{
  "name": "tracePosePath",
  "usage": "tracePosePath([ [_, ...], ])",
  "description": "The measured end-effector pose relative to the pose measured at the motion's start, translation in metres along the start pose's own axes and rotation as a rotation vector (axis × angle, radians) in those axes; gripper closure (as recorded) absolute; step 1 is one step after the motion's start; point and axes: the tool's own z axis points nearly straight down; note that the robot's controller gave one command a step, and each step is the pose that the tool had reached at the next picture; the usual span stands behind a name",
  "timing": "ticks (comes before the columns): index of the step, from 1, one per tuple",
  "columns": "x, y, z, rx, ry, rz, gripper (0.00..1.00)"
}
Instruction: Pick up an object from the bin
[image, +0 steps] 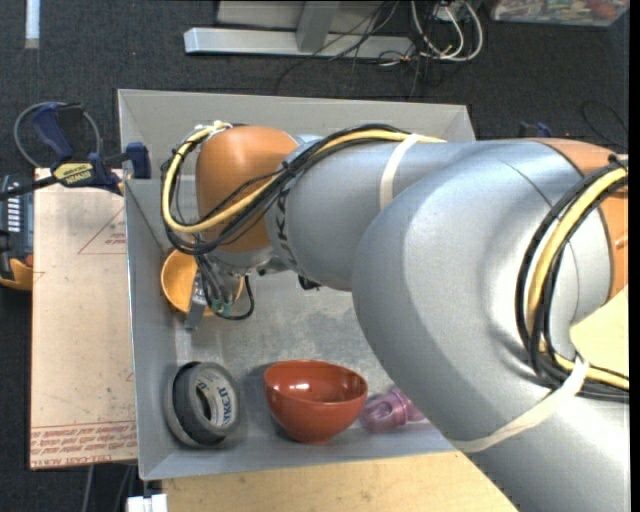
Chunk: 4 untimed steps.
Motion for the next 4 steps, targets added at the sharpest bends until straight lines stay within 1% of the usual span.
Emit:
tracePosePath([
  [1,-0.001,-0.004,0.0,-0.001,-0.003,-0.289,1.0],
  [2,-0.007,0.004,0.001,0.0,0.002,-0.071,1.0],
  [3,-0.01,0.004,-0.113,-0.001,-0.002,-0.125,1.0],
  [4,-0.009,0.01,-0.021,0.0,0.003,-0.075,1.0],
])
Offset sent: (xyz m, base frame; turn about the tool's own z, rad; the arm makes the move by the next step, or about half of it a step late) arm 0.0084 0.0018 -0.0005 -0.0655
